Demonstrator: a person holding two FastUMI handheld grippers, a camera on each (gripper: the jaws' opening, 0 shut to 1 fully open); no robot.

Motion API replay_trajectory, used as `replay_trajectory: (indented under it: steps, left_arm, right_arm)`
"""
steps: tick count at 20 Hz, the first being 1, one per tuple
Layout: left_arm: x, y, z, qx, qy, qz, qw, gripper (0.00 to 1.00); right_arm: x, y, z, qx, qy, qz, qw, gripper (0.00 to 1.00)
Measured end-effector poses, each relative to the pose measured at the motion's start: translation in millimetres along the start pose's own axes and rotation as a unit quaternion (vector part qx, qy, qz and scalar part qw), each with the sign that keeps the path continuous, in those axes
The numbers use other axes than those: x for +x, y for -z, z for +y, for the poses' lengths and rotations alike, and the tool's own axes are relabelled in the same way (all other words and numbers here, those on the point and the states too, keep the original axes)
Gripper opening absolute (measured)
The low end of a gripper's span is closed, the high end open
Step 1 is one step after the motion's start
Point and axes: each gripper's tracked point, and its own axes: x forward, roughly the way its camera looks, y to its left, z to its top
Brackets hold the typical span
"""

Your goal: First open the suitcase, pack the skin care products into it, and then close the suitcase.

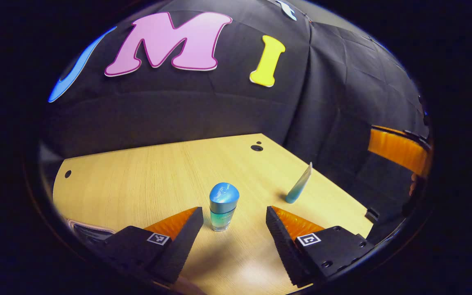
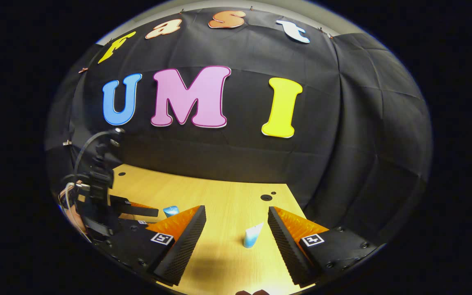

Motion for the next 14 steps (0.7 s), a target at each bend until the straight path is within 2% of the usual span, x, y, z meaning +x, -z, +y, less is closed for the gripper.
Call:
replay_trajectory:
  steps: [6,8,9,10,11,14]
  left_arm:
    - [48.5,15.7,9.4,-0.006,-0.022,0.032,0.999,0.96]
    - [59.6,16.5,8.2,0.011,-0.028,0.039,0.999,0.82]
    - [65.1,14.7,10.1,0.022,-0.034,0.038,0.998,0.68]
    - [64.7,12.2,6.9,0.028,-0.028,0.038,0.999,0.64]
    - [66.9,11.1,2.7,0.028,-0.025,0.041,0.998,0.56]
    - [68.6,13.3,2.3,0.029,-0.024,0.043,0.998,0.53]
  right_arm:
    - [41.6,46.1,-15.2,0.002,-0.022,0.046,0.999,0.96]
    - [62.2,66.2,-18.6,0.002,-0.024,0.065,0.998,0.96]
    - [72.2,79.4,-19.1,0.002,-0.025,0.077,0.997,0.97]
    - [81.8,92.2,-20.4,0.003,-0.028,0.091,0.995,0.97]
    - [89.6,107.6,-22.9,0.004,-0.027,0.108,0.994,0.97]
    - [107.0,135.1,-27.3,0.011,-0.024,0.140,0.990,0.98]
